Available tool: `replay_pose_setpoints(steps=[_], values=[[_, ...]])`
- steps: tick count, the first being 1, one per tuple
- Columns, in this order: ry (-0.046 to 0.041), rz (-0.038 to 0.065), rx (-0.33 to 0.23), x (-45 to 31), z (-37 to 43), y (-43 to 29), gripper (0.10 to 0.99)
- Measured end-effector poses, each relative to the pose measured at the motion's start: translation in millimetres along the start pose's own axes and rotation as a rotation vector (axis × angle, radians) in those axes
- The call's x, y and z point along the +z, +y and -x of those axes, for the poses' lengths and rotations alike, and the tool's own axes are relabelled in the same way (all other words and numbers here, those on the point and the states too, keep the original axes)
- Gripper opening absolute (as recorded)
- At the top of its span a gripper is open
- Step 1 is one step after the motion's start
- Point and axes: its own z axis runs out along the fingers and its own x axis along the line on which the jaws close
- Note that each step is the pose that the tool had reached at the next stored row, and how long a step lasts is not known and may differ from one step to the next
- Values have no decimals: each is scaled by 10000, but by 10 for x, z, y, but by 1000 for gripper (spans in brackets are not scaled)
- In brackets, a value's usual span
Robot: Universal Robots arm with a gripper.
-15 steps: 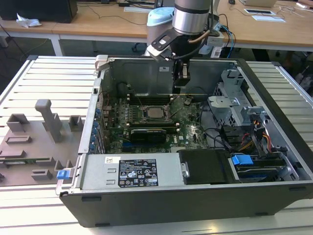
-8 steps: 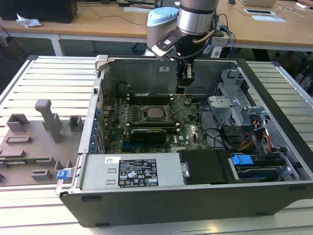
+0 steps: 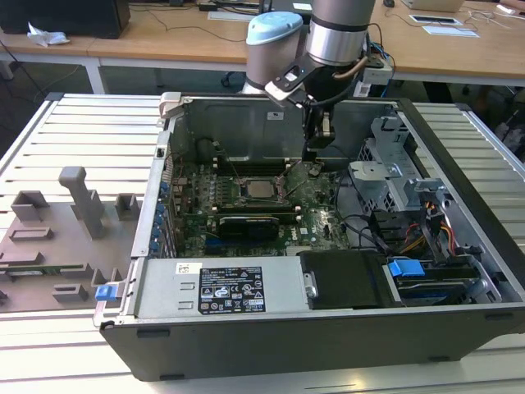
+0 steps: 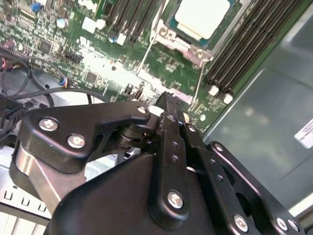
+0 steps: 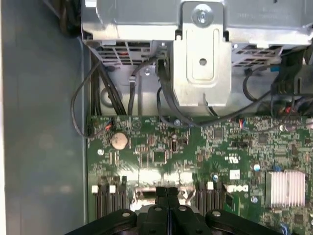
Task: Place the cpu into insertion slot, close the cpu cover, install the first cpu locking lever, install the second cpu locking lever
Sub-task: 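Close the cpu cover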
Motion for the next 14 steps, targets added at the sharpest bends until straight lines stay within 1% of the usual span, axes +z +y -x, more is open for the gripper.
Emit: replay_pose_setpoints(steps=[5,6,8,11,12,14], values=[[-2,-16,1,108,-9,83,106],[-2,-20,-2,146,-14,126,106],[-1,-21,0,207,-17,134,106],[-1,-22,-1,272,-20,135,106],[-2,-22,-1,275,-20,131,106],[-2,-22,-2,277,-20,100,106]])
